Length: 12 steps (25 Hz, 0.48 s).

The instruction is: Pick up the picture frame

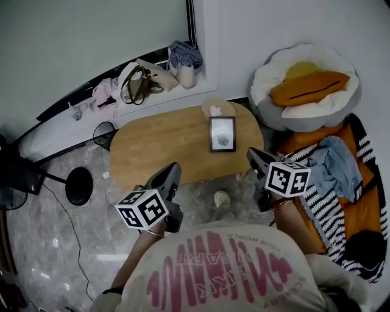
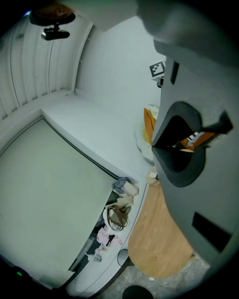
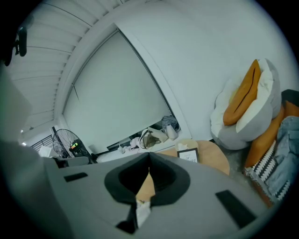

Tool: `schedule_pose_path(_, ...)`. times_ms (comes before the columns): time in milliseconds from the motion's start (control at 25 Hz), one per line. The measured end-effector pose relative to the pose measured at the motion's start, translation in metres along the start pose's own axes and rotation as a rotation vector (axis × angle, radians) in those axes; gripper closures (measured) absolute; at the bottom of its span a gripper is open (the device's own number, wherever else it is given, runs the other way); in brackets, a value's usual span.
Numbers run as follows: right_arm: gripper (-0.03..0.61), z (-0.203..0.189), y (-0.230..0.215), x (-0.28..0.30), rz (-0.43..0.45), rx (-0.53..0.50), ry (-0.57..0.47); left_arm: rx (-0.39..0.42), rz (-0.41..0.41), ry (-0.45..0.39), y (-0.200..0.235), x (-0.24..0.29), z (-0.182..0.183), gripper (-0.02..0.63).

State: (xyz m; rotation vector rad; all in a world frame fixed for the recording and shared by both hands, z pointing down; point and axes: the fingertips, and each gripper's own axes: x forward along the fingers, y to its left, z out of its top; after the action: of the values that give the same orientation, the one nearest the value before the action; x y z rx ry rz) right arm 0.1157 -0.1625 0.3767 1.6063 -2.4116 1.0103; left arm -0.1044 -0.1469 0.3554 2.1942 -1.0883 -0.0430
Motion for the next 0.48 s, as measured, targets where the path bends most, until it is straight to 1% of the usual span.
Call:
schedule_pose_path(200, 0.572, 0.039, -0.027, 0.057, 0.038, 0.032, 0.021, -0.01, 0.057, -0.016, 0.022, 0.05, 0.029, 0.611)
schedule_pose_path(360, 0.572, 0.059, -0.047, 0.1, 0.063, 0.025, 0.075, -0.04, 0.083, -0.015, 0.034, 0.092, 0.046, 0.611)
schedule_pose_path(480, 0.572, 0.071, -0.062, 0.126, 0.085, 0.031, 0.102, -0.056, 0.095, 0.001, 0.043, 0.124, 0.052, 0.611)
